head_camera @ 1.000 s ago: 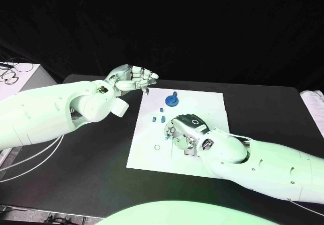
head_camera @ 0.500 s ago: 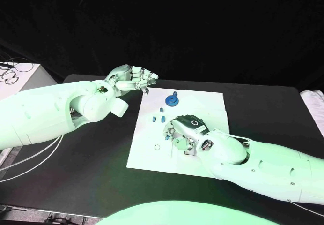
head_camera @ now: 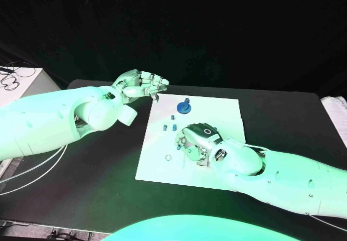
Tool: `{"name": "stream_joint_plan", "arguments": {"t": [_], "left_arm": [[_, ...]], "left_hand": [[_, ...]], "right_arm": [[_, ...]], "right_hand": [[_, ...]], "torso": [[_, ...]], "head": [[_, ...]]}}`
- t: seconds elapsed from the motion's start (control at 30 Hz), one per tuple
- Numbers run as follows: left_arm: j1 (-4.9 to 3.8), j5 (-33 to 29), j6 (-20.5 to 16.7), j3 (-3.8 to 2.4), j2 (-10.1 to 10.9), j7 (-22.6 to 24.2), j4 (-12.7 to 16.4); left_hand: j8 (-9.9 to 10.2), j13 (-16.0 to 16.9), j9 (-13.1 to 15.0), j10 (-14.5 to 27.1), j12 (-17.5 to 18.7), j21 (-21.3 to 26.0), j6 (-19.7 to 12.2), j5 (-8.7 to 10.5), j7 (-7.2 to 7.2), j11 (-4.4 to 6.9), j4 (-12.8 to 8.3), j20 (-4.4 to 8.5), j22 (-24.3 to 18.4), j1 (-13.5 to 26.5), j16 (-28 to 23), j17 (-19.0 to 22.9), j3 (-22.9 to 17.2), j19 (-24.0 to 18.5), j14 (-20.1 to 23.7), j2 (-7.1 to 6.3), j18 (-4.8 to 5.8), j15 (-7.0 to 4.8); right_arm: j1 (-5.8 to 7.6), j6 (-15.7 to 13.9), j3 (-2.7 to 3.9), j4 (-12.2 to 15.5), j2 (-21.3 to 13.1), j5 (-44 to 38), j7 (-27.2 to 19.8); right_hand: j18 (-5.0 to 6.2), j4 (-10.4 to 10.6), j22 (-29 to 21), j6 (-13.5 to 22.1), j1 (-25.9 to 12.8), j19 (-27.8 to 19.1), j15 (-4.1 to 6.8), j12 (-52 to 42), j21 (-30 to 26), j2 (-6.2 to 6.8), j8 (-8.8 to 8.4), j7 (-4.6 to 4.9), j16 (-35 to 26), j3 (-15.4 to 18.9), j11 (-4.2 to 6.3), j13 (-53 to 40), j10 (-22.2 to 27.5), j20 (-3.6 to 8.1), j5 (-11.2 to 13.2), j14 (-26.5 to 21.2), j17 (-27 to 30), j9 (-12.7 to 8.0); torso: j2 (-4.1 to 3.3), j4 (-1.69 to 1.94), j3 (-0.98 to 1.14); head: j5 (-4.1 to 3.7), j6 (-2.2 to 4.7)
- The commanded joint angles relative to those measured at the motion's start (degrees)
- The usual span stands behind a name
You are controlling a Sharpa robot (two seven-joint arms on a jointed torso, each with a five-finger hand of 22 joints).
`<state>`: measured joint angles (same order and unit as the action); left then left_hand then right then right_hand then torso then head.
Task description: Assemble the parts on the task board
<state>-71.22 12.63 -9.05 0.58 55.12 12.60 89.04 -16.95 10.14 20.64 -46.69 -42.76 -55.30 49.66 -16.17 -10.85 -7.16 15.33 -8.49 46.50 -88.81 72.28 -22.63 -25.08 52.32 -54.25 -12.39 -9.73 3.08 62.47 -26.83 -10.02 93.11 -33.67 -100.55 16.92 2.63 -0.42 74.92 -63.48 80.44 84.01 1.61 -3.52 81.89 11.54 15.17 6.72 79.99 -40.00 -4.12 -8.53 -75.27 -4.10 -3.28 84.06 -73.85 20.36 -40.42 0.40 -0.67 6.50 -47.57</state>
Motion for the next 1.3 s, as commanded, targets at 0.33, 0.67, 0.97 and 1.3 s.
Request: {"name": "stream_joint_plan", "arguments": {"t": [0.33,0.67,0.97,1.3], "left_arm": [[-0.03,-0.04,1.19,-0.03,0.04,-0.06,0.18],[-0.03,-0.01,1.22,-0.03,0.02,-0.15,0.08],[-0.03,-0.01,1.32,-0.03,0.02,-0.23,-0.09],[0.02,-0.02,1.48,-0.02,-0.09,-0.28,-0.48]], "left_hand": [[-0.25,-0.13,0.09,0.57,0.45,-0.31,-0.36,0.07,-0.02,-0.12,0.02,-0.34,0.06,0.27,-0.28,-0.11,-0.31,0.14,-0.28,-0.15,-0.79,0.27],[-0.28,-0.14,0.1,0.65,0.5,-0.3,-0.38,0.07,-0.03,-0.14,0.02,-0.36,0.06,0.31,-0.3,-0.14,-0.36,0.12,-0.26,-0.14,-0.79,0.3],[-0.29,-0.15,0.11,0.66,0.51,-0.3,-0.39,0.07,-0.03,-0.15,0.02,-0.36,0.06,0.32,-0.31,-0.15,-0.37,0.12,-0.26,-0.14,-0.79,0.3],[-0.29,-0.15,0.11,0.66,0.51,-0.3,-0.39,0.07,-0.03,-0.15,0.02,-0.36,0.06,0.32,-0.31,-0.15,-0.37,0.12,-0.26,-0.14,-0.79,0.3]], "right_arm": [[-0.19,4.07,-0.28,-0.64,0.65,-3.27,0.9],[-0.23,2.25,-0.42,-0.82,0.42,-2.21,-1.15],[-0.23,-2.76,-0.44,-0.46,-0.46,-1.74,-1.03],[0.9,-5.92,0.1,3.5,-4.66,0.79,-0.5]], "right_hand": [[-0.75,-0.4,10.5,-0.16,-0.59,3.3,0.45,-0.33,-0.37,-0.35,0.09,-0.02,0.27,0.15,1.71,-0.06,-2.11,0.4,-0.25,2.87,0.14,0.07],[-0.27,-0.13,9.28,2.47,-4.77,2.43,-0.43,0.14,-2.86,1.42,-1.63,0.5,-0.23,1.82,0.7,0.84,2.14,-0.22,-0.21,2.57,1.12,-0.11],[2.58,-0.98,1.47,7.77,-5.81,-2.71,-2.41,-0.83,-17.82,3.58,-5.36,0.92,-6.08,4.14,-1.68,3.69,14.06,-2.12,-0.23,-0.95,10.45,-0.88],[2.59,-1.06,1.3,8.1,-5.48,-2.51,-2.46,-2.07,-18.01,3.35,-5.83,0.99,-5.86,5.62,-1.73,3.85,14.98,-2.28,-0.27,-0.97,10.54,-0.94]], "torso": [[0.0,0.0,0.01],[0.1,-0.1,0.0],[0.12,-0.08,0.02],[0.17,-0.13,-0.02]], "head": [[-0.01,-0.21],[0.0,-0.19],[-0.36,0.4],[-1.07,0.99]]}}
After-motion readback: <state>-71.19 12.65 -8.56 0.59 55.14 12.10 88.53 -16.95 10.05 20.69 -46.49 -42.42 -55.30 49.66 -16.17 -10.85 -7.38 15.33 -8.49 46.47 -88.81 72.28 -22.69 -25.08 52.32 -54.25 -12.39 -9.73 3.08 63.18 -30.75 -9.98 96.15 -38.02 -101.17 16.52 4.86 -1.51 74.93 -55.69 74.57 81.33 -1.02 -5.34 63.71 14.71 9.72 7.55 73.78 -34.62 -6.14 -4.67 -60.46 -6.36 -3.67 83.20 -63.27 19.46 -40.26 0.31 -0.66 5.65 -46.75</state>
